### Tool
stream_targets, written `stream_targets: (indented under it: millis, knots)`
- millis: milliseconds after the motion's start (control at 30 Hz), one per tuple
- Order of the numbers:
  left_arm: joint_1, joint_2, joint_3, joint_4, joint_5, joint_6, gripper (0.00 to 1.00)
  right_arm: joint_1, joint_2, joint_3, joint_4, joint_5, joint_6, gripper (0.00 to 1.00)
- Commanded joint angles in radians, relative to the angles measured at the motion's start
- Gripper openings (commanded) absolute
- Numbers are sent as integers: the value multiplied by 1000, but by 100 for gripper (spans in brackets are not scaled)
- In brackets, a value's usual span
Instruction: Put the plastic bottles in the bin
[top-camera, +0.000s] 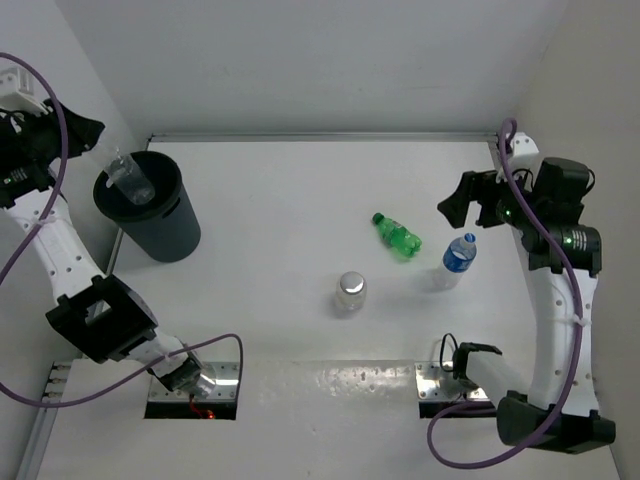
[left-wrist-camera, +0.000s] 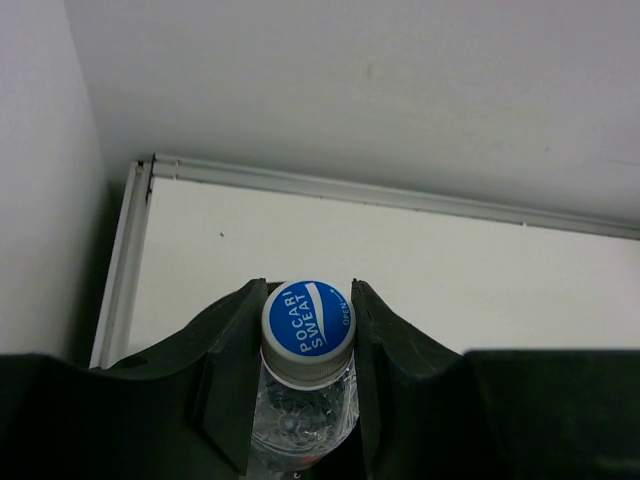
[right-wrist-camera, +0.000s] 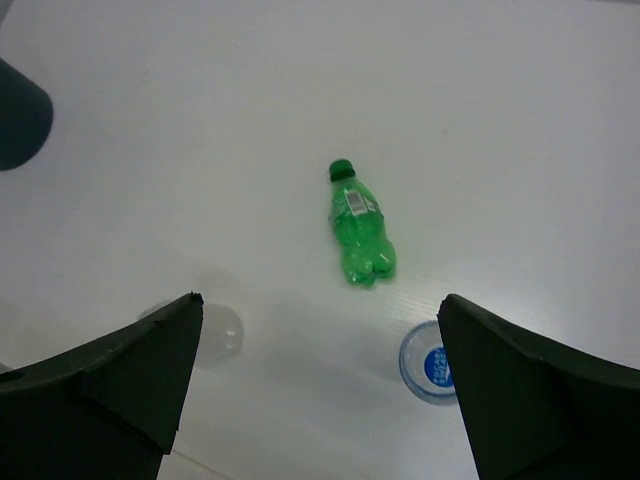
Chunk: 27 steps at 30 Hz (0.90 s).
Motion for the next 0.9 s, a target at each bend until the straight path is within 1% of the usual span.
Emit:
stream_targets:
  millis: [0,100,133,167,200,233,300,333,367,433,467,500,600,633,700,733,800,867]
  knots:
    - [-18,-30,-56,43,23,56,0,-37,-26,-67,-5,53,-32,100]
    - [-56,-40,-123,72,23,77,0,-57,-41,-125,12,49,-45,100]
    - [-65,-40,-146,72,9,87,3,-60,-47,-138,16,47,-49,100]
    - [-81,-40,-157,72,9,99,12,-75,-49,-171,37,47,-58,100]
    - [-81,-40,-168,72,9,111,24,-81,-53,-185,45,46,-69,100]
    - [-93,-40,-186,72,-3,120,51,-89,-57,-199,65,44,-71,100]
    - [-93,-40,-200,72,-12,129,69,-97,-57,-251,96,44,-71,100]
    - [-104,-40,-200,63,-12,130,80,-97,-57,-262,108,46,-104,100]
    - [-104,-40,-200,63,-26,140,95,-97,-57,-295,134,44,-109,100]
    - [-104,-30,-209,54,-26,149,99,-98,-64,-335,168,52,-121,100]
    - [-104,-30,-209,43,-26,159,99,-100,-72,-354,180,59,-127,100]
    - [-104,-41,-209,43,-26,159,99,-105,-79,-406,212,62,-132,100]
    - [-115,-62,-220,43,-15,171,99,-121,-121,-464,284,72,-147,100]
    - [-127,-63,-220,43,-15,182,99,-124,-135,-539,353,62,-149,100]
    - [-136,-73,-229,43,-15,182,99,-144,-178,-619,403,53,-150,100]
    - [-147,-82,-229,43,-15,182,99,-154,-188,-667,476,33,-147,100]
    - [-156,-82,-229,43,-15,191,99,-158,-231,-743,525,12,-141,100]
    - [-167,-93,-240,43,-24,191,99,-167,-264,-826,617,-19,-134,100]
